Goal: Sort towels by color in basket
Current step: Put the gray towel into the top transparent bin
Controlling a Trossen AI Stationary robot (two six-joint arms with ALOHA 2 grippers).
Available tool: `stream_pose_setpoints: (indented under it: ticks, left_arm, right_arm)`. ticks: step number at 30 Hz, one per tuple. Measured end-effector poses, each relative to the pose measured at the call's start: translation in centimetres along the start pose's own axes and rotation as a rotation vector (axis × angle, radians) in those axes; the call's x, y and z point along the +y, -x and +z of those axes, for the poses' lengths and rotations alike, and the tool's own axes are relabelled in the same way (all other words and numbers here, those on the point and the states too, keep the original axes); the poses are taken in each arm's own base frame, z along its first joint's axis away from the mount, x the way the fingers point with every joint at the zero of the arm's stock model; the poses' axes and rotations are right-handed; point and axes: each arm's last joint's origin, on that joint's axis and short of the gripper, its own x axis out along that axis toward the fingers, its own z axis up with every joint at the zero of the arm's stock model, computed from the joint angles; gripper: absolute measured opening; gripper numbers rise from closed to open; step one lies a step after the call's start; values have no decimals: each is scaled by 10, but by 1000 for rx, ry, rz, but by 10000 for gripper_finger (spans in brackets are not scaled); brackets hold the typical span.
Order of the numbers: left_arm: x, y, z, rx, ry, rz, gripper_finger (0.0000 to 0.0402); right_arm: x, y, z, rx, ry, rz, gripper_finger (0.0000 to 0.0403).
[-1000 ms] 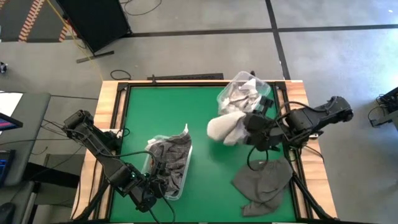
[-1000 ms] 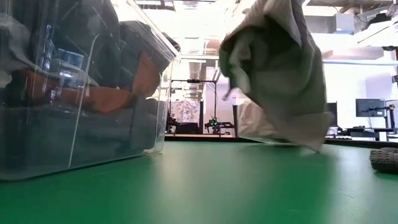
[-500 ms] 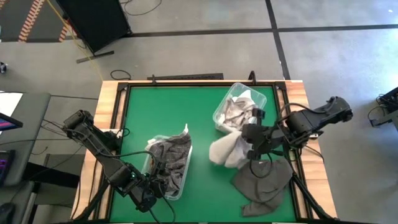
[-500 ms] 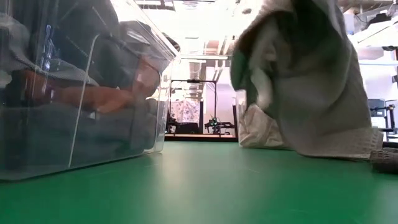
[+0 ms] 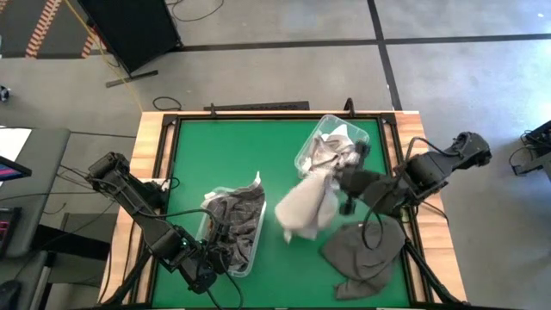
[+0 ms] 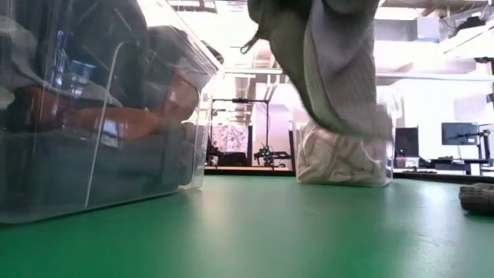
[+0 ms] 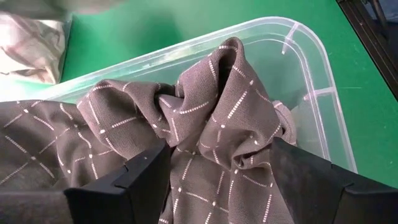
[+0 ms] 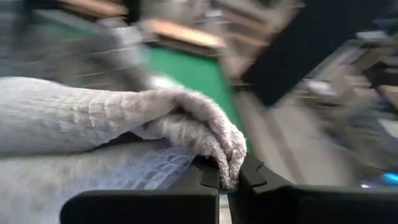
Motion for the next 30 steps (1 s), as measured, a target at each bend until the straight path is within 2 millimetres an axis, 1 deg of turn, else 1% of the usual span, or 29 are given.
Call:
stream_pose_setpoints:
  ticks: [4,7,12,17,19,22,30]
  left_arm:
    - [0,0,0,0,0,0,264]
    - [0,0,0,0,-2,0,264]
    - [0,0,0,0,-2,0,264]
    - [0,0,0,0,-2,0,264]
    - [0,0,0,1,1,0,264]
    - [0,0,0,2,-1,0,264]
    - [0,0,0,2,-2,0,264]
  right_arm:
    - [-17,4,-2,-9,32,-242,27]
    - [-25,3,-2,7,82,-391,27]
    - [-39,-7,-4,64,119,-488,27]
    - [-54,-20,-14,167,134,-565,27]
    - [-59,-25,-21,218,126,-573,27]
    - [-63,-38,-34,301,79,-532,27]
    - [-55,-82,-79,514,1,-342,27]
